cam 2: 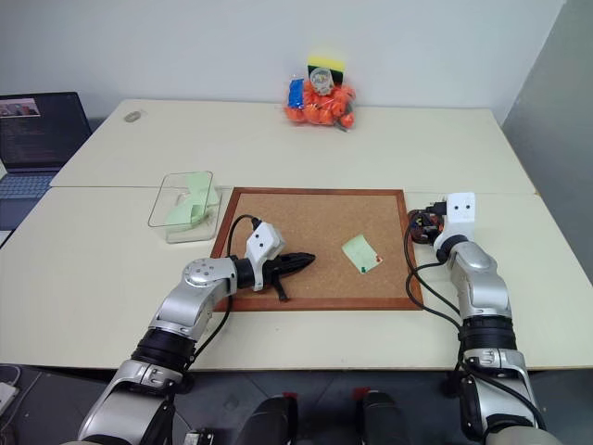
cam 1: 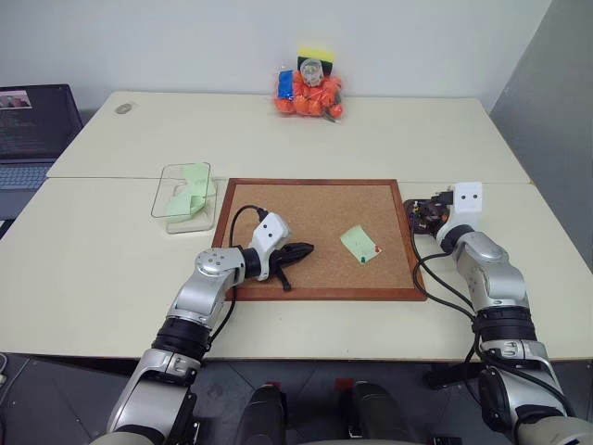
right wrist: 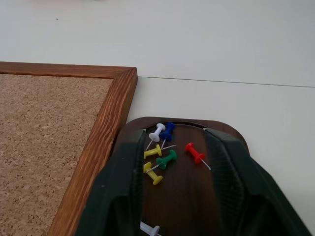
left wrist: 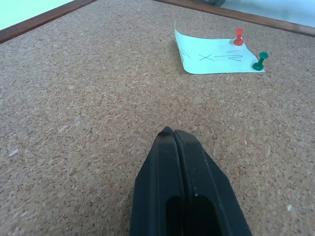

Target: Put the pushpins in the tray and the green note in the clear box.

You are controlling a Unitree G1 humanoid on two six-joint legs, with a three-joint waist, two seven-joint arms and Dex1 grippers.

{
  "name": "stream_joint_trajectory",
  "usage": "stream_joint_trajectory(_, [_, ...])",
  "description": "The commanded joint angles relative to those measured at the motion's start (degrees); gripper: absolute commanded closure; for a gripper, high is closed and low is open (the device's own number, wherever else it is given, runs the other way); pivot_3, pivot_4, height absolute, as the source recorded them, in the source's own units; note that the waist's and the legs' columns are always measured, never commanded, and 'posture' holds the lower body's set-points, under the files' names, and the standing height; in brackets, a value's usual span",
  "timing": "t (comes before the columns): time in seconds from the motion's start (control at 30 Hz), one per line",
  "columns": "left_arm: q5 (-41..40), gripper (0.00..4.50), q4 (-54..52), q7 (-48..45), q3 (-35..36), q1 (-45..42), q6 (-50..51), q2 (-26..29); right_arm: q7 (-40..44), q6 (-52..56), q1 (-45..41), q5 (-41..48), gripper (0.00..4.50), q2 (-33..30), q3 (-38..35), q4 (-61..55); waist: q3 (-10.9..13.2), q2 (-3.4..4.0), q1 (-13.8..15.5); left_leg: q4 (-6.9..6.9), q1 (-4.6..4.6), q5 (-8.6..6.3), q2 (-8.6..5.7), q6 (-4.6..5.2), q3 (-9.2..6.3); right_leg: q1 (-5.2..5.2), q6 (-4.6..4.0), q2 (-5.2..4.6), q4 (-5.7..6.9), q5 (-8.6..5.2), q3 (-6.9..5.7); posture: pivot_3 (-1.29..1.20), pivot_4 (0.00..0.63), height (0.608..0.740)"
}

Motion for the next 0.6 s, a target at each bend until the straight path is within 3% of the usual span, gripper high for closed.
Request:
stream_joint_trajectory(0.03, [1.6, 4.5, 1.61, 0.83, -0.94, 0.28, 0.38, -0.37, -0.6, -0.48, 0.01, 0.26, 1.59, -0.6, -1.26, -2.81, 0.0, 0.0, 0.0, 0.0, 0.0, 0.0, 0.0, 0.0, 0.0, 0.0, 0.0, 0.0, 0.0, 0.0, 0.0, 0.0, 0.15, 0.74])
stream_joint_trajectory(0.2, [1.6, 4.5, 1.72, 0.65, -1.05, 0.2, 0.29, -0.59, 2.78, -1.87, 2.72, 0.17, 0.58, -2.2, 0.35, -7.65, 0.0, 0.0, 0.08, 0.0, -0.02, 0.0, -0.02, 0.0, 0.0, 0.0, 0.01, -0.01, -0.01, 0.0, 0.0, 0.0, 0.15, 0.74])
stream_joint_trajectory(0.5, [1.73, 4.5, 2.65, 0.61, -1.13, -0.35, 0.04, -1.28, 26.63, -2.76, 17.37, 8.19, 0.58, -7.77, 7.29, -26.69, 0.0, 0.02, 0.25, 0.01, -0.02, 0.0, -0.07, 0.01, -0.04, 0.02, 0.03, -0.07, -0.04, 0.0, -0.06, 0.0, 0.15, 0.74])
stream_joint_trajectory(0.6, [1.82, 4.5, 3.16, 0.82, -1.01, -0.64, -0.37, -1.52, 29.51, -5.58, 19.53, 6.24, 0.58, -8.29, 11.12, -27.2, 0.0, 0.01, 0.27, 0.01, -0.02, 0.0, -0.08, 0.01, -0.04, 0.03, 0.04, -0.08, -0.06, -0.01, -0.08, 0.0, 0.15, 0.74])
